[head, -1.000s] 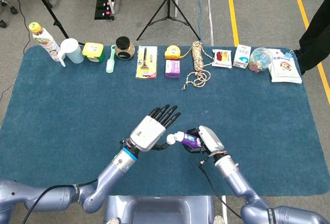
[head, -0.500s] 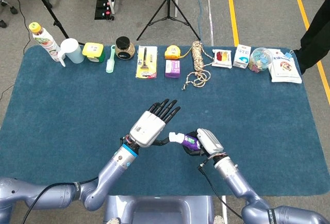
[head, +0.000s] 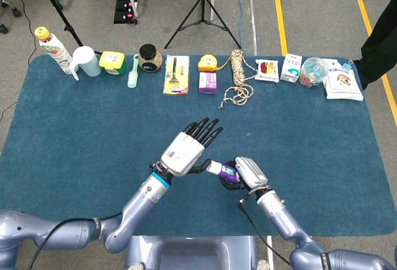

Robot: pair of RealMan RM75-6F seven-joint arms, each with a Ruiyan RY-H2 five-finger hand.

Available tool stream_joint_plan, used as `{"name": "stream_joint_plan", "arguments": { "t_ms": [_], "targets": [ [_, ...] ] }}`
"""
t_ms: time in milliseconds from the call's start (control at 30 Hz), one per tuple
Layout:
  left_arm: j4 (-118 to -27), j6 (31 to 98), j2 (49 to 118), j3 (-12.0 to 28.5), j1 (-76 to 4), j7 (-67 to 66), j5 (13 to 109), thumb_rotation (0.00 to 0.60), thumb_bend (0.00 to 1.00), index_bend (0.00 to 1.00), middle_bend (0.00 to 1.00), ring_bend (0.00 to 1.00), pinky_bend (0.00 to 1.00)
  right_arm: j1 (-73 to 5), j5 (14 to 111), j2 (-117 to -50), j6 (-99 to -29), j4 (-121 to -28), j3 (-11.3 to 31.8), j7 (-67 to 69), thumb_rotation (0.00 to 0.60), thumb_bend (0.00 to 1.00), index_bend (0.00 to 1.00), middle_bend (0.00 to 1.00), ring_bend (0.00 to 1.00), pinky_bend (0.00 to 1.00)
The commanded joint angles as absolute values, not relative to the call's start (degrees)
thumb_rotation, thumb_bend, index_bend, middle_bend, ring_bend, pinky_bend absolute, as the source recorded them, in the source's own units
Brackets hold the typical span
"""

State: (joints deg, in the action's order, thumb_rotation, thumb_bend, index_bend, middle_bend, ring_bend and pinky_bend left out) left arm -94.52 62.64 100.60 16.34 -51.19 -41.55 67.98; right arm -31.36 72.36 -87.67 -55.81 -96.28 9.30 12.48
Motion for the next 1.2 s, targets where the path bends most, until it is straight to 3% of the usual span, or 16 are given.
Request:
{"name": "stream_joint_plan", "arguments": {
  "t_ms": [33,300,367,433,533,600,933,1200],
  "targets": [
    [-95.4,62.2,100.1,16.7,-51.4,-41.4,66.2,0.422,0.22,0.0,0.0,0.0,0.18,-31.3,72.3,-87.6,-55.7,-96.3,9.3,12.9,0.6,0.46,0.8,0.85,0.91,1.0],
    [-98.4,60.8,95.8,17.8,-50.6,-36.4,63.3,0.41,0.22,0.0,0.0,0.0,0.18,-30.8,72.4,-87.2,-54.6,-96.5,9.4,18.4,0.6,0.46,0.8,0.85,0.91,1.0],
    [-99.1,59.7,94.8,18.1,-50.5,-33.8,62.0,0.344,0.21,0.0,0.0,0.0,0.18,-30.8,72.7,-87.1,-54.2,-96.3,9.6,20.1,0.6,0.46,0.8,0.85,0.91,1.0],
    [-99.9,58.1,94.0,18.5,-50.3,-30.8,60.4,0.202,0.16,0.0,0.0,0.0,0.17,-30.9,73.0,-87.0,-54.0,-96.3,9.7,21.1,0.6,0.46,0.8,0.85,0.91,1.0],
    [-101.3,53.4,92.3,19.3,-50.6,-24.7,57.0,0.051,0.08,0.0,0.0,0.0,0.07,-31.1,73.2,-87.2,-53.5,-96.2,9.8,22.5,0.6,0.46,0.8,0.85,0.91,1.0],
    [-101.8,50.9,91.5,20.0,-51.0,-21.5,55.1,0.007,0.03,0.0,0.0,0.0,0.03,-31.2,73.3,-87.2,-53.1,-96.3,9.9,23.7,0.6,0.46,0.8,0.85,0.91,1.0],
    [-100.7,43.6,91.3,21.9,-52.9,-8.3,52.2,0.0,0.0,0.0,0.0,0.0,0.0,-31.9,73.1,-88.2,-51.9,-96.0,10.6,26.8,0.6,0.46,0.8,0.85,0.91,1.0],
    [-98.6,42.7,93.5,22.0,-54.9,-4.2,52.0,0.0,0.0,0.0,0.0,0.0,0.0,-32.2,73.0,-88.8,-52.0,-96.2,11.1,27.3,0.6,0.46,0.8,0.85,0.91,1.0]
  ]
}}
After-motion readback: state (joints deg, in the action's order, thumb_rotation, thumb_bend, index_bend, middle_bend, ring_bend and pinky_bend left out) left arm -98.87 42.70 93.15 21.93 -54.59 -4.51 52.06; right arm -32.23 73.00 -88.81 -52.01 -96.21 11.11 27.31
